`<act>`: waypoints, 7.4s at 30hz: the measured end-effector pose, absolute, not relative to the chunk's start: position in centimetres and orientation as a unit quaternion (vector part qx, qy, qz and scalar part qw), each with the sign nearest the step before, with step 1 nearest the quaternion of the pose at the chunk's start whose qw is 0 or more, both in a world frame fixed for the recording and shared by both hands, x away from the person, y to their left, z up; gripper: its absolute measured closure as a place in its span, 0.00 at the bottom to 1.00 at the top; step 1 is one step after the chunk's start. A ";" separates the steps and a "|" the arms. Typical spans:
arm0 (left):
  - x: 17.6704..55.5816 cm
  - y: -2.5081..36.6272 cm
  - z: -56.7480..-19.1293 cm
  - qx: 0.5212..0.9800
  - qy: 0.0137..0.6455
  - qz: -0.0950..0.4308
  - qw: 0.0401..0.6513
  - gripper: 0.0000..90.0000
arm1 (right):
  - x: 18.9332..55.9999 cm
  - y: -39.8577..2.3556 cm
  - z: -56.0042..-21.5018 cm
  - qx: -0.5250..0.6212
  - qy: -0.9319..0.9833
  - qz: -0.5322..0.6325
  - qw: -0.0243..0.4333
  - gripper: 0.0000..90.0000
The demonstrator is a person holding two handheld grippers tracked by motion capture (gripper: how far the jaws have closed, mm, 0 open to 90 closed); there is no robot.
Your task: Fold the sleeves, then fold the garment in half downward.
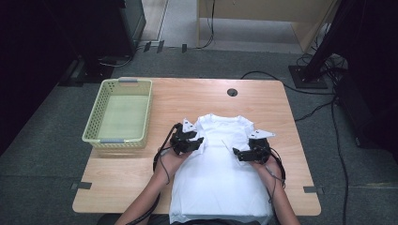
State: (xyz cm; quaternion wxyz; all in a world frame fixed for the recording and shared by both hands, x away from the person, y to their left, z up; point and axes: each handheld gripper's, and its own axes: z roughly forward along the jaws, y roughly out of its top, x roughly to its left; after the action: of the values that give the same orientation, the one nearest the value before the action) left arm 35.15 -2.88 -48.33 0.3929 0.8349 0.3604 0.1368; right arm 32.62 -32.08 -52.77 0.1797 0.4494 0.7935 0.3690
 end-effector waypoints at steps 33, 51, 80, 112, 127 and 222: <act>38.5 -2.6 -51.7 0.853 0.340 0.163 0.361 0.24 | 33.2 -31.8 -52.2 0.459 0.800 0.347 0.169 0.15; 40.1 -2.5 -51.5 0.852 0.336 0.139 0.376 0.24 | 34.6 -32.7 -50.9 0.473 0.783 0.353 0.196 0.19; 43.0 -3.0 -50.5 0.853 0.323 0.143 0.383 0.24 | 37.0 -33.0 -50.7 0.468 0.782 0.354 0.210 0.27; 44.5 -2.4 -51.0 0.853 0.357 0.136 0.356 0.86 | 38.5 -35.9 -51.7 0.503 0.766 0.319 0.241 0.72; 44.6 -2.5 -51.0 0.850 0.347 0.150 0.367 0.69 | 39.0 -36.6 -51.5 0.513 0.755 0.329 0.240 0.64; 47.7 -5.0 -51.6 0.868 0.296 0.110 0.384 0.94 | 43.1 -33.6 -52.0 0.458 0.789 0.367 0.182 0.94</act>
State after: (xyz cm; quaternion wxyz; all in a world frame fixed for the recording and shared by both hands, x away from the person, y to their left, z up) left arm 47.74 -5.00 -51.55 0.3844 0.8676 0.2956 0.1098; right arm 43.06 -33.57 -52.04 0.1815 0.4583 0.7887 0.3674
